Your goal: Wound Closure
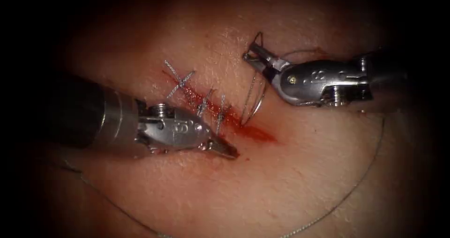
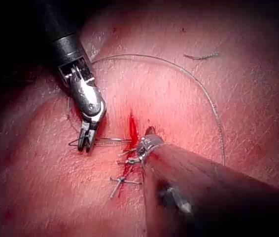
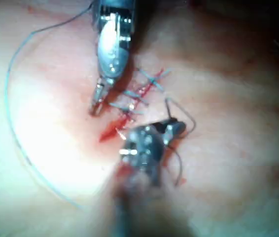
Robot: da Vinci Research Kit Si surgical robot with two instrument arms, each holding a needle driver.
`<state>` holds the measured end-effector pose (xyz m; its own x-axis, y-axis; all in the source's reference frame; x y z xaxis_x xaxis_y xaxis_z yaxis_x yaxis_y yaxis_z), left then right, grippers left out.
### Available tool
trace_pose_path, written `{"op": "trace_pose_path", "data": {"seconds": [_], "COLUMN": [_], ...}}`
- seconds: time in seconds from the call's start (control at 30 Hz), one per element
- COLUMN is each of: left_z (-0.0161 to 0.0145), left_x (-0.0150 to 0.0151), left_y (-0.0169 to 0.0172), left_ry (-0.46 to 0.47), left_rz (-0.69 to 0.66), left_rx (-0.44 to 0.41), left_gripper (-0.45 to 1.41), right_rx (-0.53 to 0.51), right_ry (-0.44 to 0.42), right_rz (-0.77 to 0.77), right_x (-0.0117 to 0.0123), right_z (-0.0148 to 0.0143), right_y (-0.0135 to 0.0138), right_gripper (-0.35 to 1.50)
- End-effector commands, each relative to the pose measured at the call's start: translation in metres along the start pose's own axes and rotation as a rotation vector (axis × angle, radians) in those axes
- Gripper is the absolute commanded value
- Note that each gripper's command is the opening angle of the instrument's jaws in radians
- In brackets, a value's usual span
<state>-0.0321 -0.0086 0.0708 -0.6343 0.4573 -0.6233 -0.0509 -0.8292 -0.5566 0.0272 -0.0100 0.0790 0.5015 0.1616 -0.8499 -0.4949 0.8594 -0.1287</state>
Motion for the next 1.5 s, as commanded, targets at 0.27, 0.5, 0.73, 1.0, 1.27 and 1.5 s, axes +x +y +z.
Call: {"op": "trace_pose_path", "data": {"seconds": [0.27,0.5,0.73,1.0,1.27,1.5], "left_z": [-0.0001,-0.0001,0.0,0.0002,0.0,0.0003], "left_x": [-0.0009,-0.0009,-0.0009,-0.0007,-0.0009,-0.0015], "left_y": [0.0007,0.0008,0.001,0.001,0.0009,0.0006], "left_ry": [0.0,0.0,0.0,0.0,0.0,-0.002], "left_rz": [0.008,0.008,0.008,0.007,0.009,0.014], "left_rx": [-0.006,-0.006,-0.005,-0.004,-0.006,-0.003], "left_gripper": [-0.45,-0.45,-0.45,-0.45,-0.45,-0.45], "right_rx": [-0.025,-0.044,-0.064,-0.057,-0.05,-0.043], "right_ry": [-0.029,-0.028,-0.038,-0.026,-0.005,0.037], "right_rz": [-0.1,-0.15,-0.156,-0.157,-0.143,-0.022], "right_x": [0.0007,0.0021,0.002,0.0029,0.0035,0.0036], "right_z": [0.0001,-0.0001,0.0,0.0004,-0.0003,-0.001], "right_y": [-0.002,-0.0016,-0.0009,-0.0031,-0.003,-0.0021], "right_gripper": [-0.35,-0.35,-0.35,-0.35,-0.35,-0.35]}}
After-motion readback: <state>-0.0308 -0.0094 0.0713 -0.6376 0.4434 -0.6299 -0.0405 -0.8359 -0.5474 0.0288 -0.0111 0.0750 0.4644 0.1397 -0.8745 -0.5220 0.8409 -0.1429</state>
